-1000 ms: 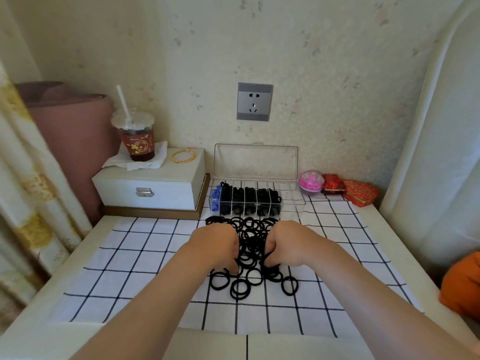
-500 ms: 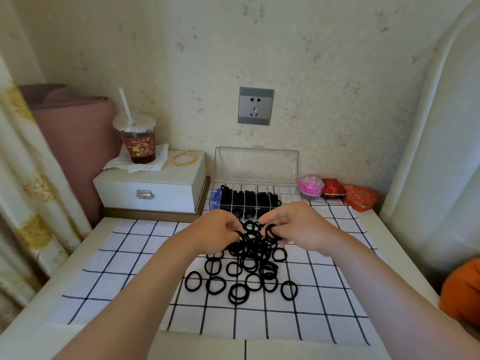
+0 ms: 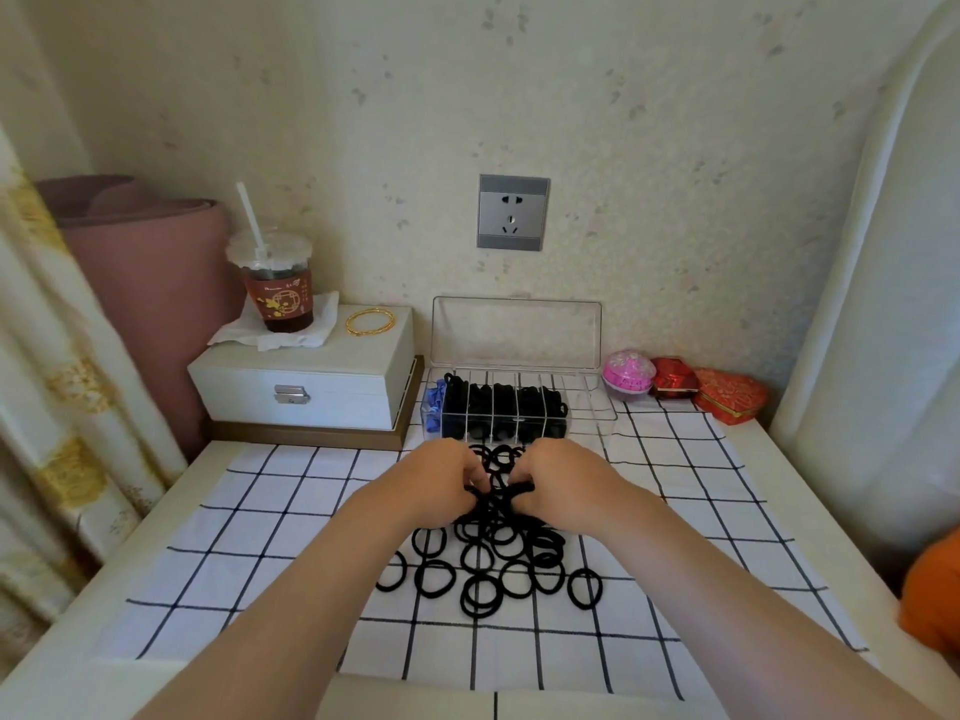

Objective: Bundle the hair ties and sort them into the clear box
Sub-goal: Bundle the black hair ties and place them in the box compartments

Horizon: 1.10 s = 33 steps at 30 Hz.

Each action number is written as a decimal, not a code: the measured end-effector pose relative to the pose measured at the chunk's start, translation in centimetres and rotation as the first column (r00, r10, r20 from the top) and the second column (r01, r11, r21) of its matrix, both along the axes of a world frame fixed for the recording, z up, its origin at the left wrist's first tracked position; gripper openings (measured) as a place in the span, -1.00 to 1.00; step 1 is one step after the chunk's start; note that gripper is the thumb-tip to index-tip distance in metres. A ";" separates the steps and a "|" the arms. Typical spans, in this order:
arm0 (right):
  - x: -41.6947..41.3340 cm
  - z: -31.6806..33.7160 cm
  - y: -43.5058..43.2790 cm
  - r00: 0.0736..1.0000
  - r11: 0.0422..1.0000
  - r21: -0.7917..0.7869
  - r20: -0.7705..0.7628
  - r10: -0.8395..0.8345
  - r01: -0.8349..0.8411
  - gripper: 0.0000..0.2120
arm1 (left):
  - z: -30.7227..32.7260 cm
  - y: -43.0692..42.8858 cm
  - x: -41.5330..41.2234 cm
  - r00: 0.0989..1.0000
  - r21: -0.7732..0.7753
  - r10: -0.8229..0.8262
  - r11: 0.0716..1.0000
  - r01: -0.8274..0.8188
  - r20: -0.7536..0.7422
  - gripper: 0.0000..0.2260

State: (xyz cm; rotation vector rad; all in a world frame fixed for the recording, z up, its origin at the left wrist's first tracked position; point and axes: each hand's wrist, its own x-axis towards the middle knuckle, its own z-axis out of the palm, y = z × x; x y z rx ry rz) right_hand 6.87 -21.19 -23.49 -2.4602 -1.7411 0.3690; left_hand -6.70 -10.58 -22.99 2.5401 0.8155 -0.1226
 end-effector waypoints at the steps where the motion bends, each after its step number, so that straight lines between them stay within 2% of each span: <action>1: 0.0 0.0 0.0 1.000 1.000 -0.005 0.025 -0.005 0.005 -0.88 | 0.0 0.0 0.0 1.000 -0.004 -0.003 1.000 0.003 -0.012 -0.72; 4: 0.3 0.2 -0.1 1.000 1.000 0.013 0.017 -0.025 0.024 -0.85 | -0.3 0.2 -0.2 0.998 -0.036 -0.014 0.999 0.012 -0.068 -0.68; 6: 0.9 0.5 -0.2 0.999 0.998 0.055 -0.048 -0.025 0.028 -0.81 | -0.3 0.3 -0.4 0.997 -0.042 -0.022 0.999 0.019 -0.074 -0.75; 9: 1.8 1.4 -0.5 0.969 0.983 0.162 -0.241 -0.046 0.087 -0.85 | 0.1 0.6 -0.4 1.000 -0.091 0.000 0.996 0.000 0.002 -0.95; 11: 2.3 2.0 -0.8 0.915 0.959 0.218 -0.396 -0.080 0.178 -0.93 | 0.5 0.8 -0.5 0.994 -0.146 0.078 0.987 -0.066 0.078 -0.92; 14: 2.4 2.6 -1.4 0.766 0.936 0.223 -0.639 -0.071 0.272 -0.89 | 0.7 1.1 -0.4 0.943 -0.273 0.225 0.949 -0.156 0.244 -0.94; 17: 2.0 3.4 -1.8 0.525 0.936 0.174 -0.851 -0.013 0.306 -0.89 | 0.9 0.6 -0.3 0.863 -0.406 0.358 0.891 -0.202 0.357 -0.95; 19: 1.7 3.7 -2.0 0.384 0.942 0.145 -0.923 0.019 0.302 -0.85 | 0.8 0.3 0.1 0.831 -0.515 0.409 0.838 -0.178 0.378 -0.91; 21: 1.2 3.9 -1.9 0.323 0.952 0.118 -0.946 0.021 0.282 -0.86 | 1.0 -0.2 0.5 0.825 -0.608 0.417 0.786 -0.115 0.382 -0.92; 23: 0.8 3.7 -1.8 0.350 0.949 0.104 -0.937 -0.007 0.298 -0.90 | 1.2 -0.6 0.8 0.815 -0.706 0.431 0.707 -0.040 0.386 -0.85; 26: 0.7 3.2 -1.3 0.431 0.906 0.112 -0.899 -0.083 0.408 -0.90 | 1.2 -0.7 1.0 0.826 -0.804 0.443 0.595 0.020 0.349 -0.81; 31: 0.8 2.6 -1.1 0.629 0.857 0.198 -0.758 -0.173 0.475 -0.91 | 1.4 -0.7 1.1 0.831 -0.939 0.500 0.336 0.072 0.242 -0.72; 33: 0.6 2.4 -0.9 0.723 0.844 0.260 -0.662 -0.198 0.470 -0.91 | 1.4 -0.9 1.2 0.837 -0.942 0.484 0.319 0.105 0.257 -0.69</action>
